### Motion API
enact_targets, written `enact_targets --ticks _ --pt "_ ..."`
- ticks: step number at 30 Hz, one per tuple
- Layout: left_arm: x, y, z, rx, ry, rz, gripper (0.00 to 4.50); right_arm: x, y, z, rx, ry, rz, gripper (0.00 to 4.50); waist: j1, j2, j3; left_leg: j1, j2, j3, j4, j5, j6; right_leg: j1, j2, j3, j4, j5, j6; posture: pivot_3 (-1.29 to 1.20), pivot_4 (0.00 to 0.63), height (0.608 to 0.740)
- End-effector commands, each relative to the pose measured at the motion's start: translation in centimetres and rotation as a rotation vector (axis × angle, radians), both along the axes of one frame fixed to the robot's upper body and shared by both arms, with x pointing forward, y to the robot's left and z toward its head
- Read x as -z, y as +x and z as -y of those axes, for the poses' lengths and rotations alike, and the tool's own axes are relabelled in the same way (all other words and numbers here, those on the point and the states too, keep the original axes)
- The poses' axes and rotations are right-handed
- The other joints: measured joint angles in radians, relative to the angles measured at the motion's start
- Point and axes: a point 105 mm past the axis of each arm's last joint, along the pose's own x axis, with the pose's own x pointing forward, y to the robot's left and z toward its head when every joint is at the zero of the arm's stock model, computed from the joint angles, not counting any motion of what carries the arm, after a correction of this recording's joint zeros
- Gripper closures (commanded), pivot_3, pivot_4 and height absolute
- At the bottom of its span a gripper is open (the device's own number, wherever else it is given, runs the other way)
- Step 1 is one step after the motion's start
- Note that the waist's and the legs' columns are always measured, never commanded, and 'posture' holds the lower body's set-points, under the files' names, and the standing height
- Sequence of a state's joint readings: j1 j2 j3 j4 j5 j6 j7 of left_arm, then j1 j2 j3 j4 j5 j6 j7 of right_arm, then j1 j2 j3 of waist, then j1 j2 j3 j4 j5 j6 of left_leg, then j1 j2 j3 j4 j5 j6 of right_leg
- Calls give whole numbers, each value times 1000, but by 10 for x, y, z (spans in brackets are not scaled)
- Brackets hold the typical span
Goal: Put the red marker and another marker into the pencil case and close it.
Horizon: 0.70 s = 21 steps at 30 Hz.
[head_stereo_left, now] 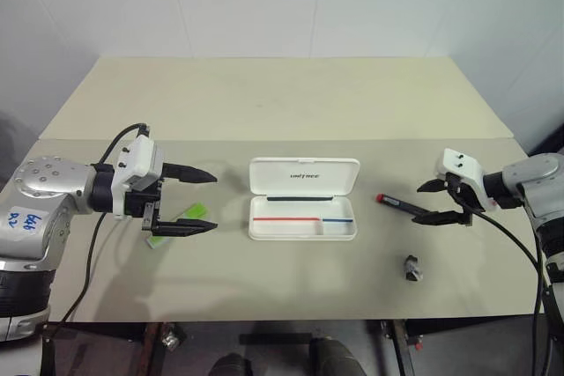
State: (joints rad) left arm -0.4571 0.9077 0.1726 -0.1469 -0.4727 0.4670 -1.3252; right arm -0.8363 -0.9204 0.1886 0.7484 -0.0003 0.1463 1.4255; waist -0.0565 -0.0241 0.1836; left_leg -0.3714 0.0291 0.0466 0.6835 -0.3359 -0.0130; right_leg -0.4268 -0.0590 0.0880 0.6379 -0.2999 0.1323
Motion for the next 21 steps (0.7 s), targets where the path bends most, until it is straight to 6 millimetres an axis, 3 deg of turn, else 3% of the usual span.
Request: enact_targets --ticks 1,5,6,8,17,21 --pt "-9 -6 3 11 -9 49 25 -1 1 -7 -6 19 6 0 -2 0 0 0 0 0 0 0 0 0 0 0 0 0 0 0 150 740" --pt "-9 -4 5 7 -17 57 25 7 5 -8 38 20 8 0 -4 0 0 1 0 0 0 0 0 0 0 0 1 0 0 0 150 740" --pt "-10 -4 5 6 -18 60 5 9 6 -9 42 19 12 183 -4 0 0 1 0 0 0 0 0 0 0 1 1 0 0 0 150 740" --pt "-11 -4 4 5 -17 65 0 13 7 -13 51 21 13 611 -5 0 0 1 0 0 1 0 0 0 0 0 2 0 0 0 150 740" --pt "-13 -2 4 6 -16 74 0 21 3 -22 49 33 7 3789 -10 -1 -1 3 0 0 1 0 -1 0 2 1 4 0 -1 0 150 740" --pt "-12 -2 6 20 -16 71 0 18 6 -23 57 29 28 3930 -14 -1 -1 3 0 0 1 1 -1 1 2 1 4 1 -1 0 150 740"
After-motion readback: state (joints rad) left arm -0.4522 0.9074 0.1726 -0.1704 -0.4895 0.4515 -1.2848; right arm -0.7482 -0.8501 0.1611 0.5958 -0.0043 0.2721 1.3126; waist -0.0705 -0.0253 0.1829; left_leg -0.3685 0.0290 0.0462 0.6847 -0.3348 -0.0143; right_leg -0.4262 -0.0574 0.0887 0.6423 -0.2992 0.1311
